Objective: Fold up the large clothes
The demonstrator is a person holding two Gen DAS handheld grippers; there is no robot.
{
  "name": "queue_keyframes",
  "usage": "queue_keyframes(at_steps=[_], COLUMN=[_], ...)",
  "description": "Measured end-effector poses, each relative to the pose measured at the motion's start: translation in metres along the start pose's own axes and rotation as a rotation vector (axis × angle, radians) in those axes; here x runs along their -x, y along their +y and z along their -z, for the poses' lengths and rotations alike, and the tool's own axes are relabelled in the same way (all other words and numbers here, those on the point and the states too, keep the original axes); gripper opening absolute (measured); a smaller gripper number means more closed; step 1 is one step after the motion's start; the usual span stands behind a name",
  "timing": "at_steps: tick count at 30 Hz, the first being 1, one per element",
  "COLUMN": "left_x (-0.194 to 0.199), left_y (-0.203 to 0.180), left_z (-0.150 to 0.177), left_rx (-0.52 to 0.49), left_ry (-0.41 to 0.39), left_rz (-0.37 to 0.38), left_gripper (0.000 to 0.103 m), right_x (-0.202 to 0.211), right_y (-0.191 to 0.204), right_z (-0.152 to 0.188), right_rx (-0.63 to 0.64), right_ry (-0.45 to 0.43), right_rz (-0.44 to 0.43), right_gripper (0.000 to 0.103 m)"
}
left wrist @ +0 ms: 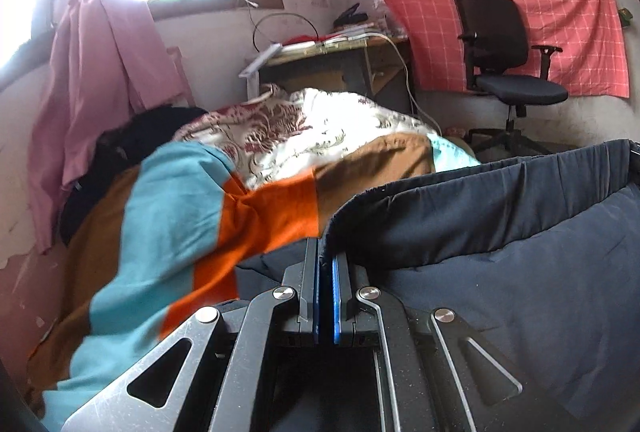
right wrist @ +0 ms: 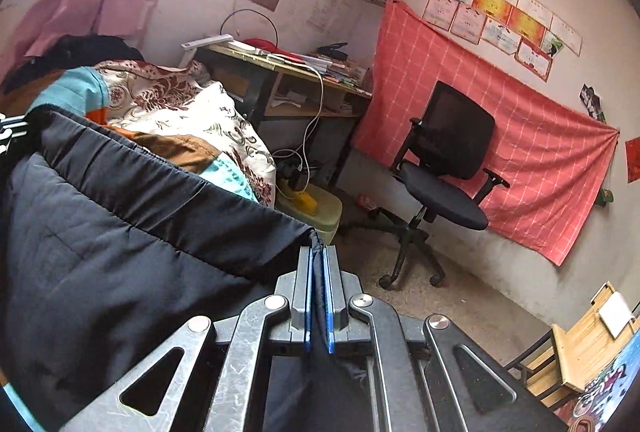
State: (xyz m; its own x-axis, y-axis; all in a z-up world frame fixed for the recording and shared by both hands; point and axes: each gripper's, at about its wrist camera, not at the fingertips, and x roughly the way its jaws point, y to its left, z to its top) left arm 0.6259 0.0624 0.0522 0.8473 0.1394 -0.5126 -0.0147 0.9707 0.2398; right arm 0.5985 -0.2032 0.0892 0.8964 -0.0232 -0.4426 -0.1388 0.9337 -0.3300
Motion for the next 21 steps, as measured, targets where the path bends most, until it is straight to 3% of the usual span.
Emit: queue_keyframes(at_steps=[10,21], left_x=[-0.044,-0.062], left_y=[-0.011,-0.017], left_z=[0.014,0.021], left_rx=[-0.01,-0.059], left_ry=[0.058,0.089], left_rz=[0.002,0.015], left_gripper=[0.004,0.006], right_x=[-0.047,-0.087], right_y=[0.009,0.021], right_z=[0.021,0.036], right_rx=[-0.012,-0.018], right_ry=[0.03,0.101], right_rz=[-0.015,-0.046], right_gripper=[0.006,0.011])
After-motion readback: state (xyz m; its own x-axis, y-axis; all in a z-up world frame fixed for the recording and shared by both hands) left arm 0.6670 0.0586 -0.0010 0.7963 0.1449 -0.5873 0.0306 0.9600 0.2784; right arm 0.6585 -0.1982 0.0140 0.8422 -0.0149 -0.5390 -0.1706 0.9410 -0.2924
